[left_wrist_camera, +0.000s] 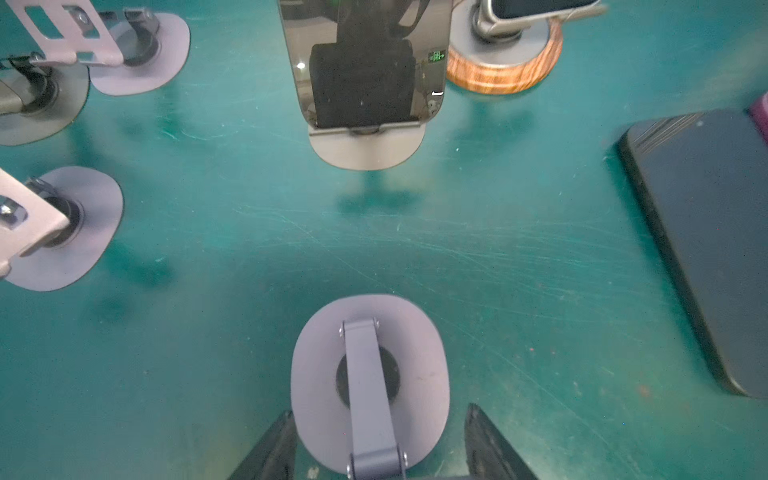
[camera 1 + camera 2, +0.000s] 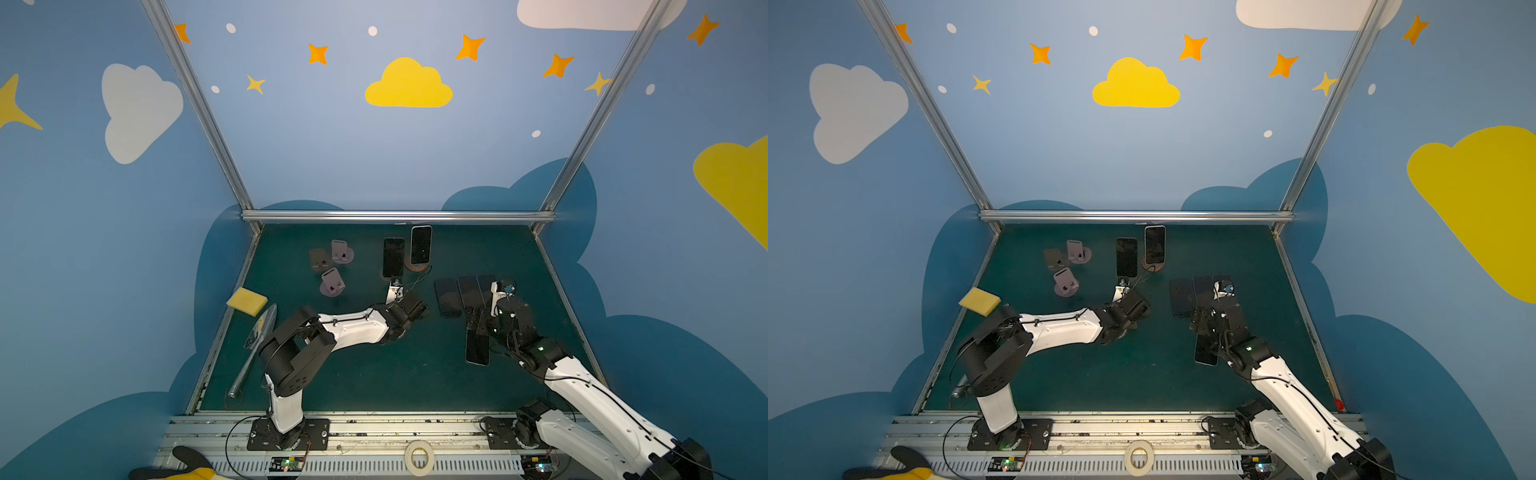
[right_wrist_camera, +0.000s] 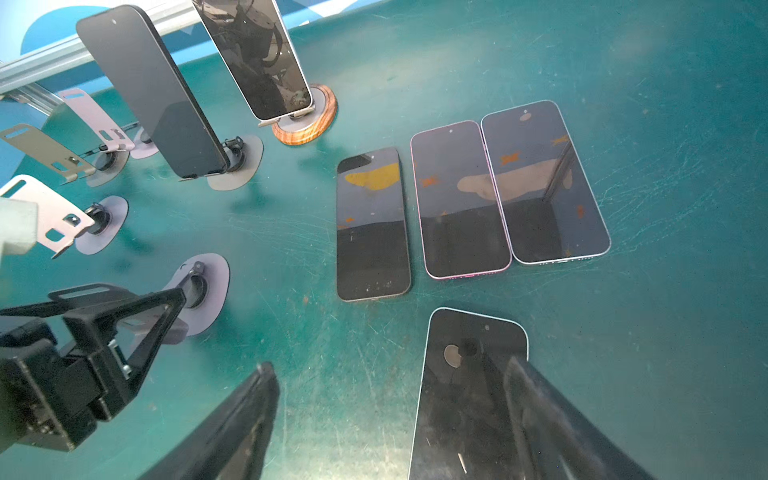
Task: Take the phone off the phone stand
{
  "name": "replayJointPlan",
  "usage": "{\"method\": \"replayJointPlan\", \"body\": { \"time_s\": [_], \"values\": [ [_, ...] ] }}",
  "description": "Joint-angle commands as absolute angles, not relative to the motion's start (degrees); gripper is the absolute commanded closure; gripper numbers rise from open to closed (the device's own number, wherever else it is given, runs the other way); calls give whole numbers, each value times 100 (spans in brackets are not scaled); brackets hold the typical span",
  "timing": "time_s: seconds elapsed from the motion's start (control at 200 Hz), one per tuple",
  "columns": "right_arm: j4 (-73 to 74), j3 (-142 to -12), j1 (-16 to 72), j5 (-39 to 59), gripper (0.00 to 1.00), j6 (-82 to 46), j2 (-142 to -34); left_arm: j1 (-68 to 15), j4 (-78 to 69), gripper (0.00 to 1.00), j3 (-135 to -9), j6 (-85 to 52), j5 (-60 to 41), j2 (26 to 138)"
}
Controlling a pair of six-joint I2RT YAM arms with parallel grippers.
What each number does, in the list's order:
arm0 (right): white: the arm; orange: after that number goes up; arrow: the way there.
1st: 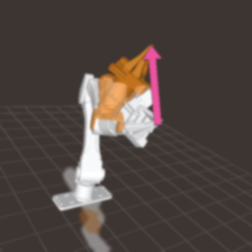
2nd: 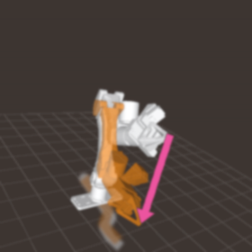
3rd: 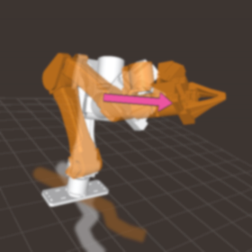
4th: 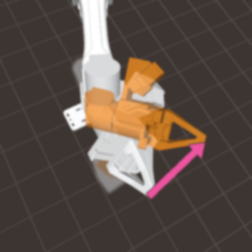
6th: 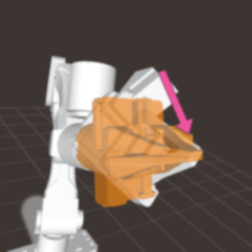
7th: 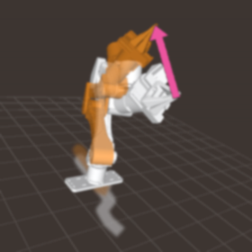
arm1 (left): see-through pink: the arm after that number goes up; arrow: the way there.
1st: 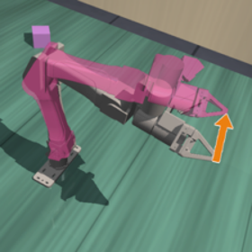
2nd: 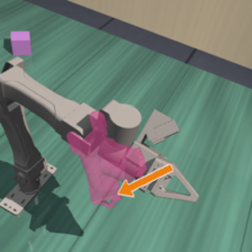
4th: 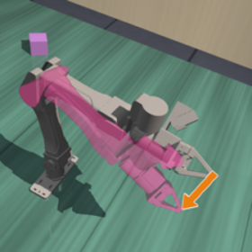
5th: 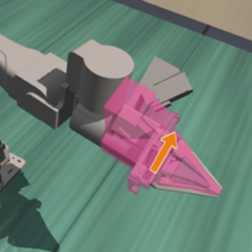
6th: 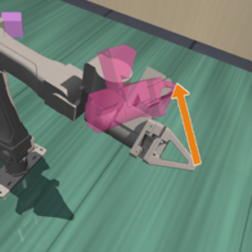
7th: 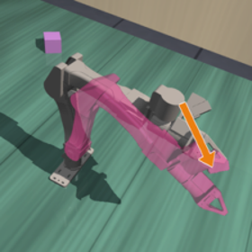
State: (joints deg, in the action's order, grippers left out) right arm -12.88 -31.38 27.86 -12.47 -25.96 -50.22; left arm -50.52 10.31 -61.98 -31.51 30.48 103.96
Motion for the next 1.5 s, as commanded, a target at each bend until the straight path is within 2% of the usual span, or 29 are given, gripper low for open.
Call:
{"method": "replayJointPlan", "body": {
  "time_s": [0.0,0.27,0.496,0.611,0.766,0.931,1.257,1.497],
  "values": [
    [-1193,-3041,2760,-1280,14,-2527,-4896,-5045,1013,40,-6077,-2990,3341,9855],
    [-1194,-3177,2760,-1141,14,-2630,-4976,-5020,1448,40,-5614,-2941,3695,8640],
    [-1080,-3077,2760,-1033,14,-2665,-4913,-4469,2145,40,-5415,-3340,3716,7842],
    [-1062,-3047,2760,-1036,15,-2686,-4862,-3791,2219,40,-5236,-3349,3713,7281],
    [-940,-2965,2760,-1010,15,-2698,-4799,-2258,2266,39,-5189,-3732,3190,6944],
    [-853,-2918,2761,-949,15,-2737,-4816,-1215,1820,40,-5396,-3934,2814,7542],
    [-938,-2830,2762,-910,15,-2775,-4637,129,2359,38,-7136,-4101,1723,9619],
    [-782,-2714,2764,-916,15,-2733,-4627,321,3254,38,-8748,-3735,1250,11158]
  ]
}}
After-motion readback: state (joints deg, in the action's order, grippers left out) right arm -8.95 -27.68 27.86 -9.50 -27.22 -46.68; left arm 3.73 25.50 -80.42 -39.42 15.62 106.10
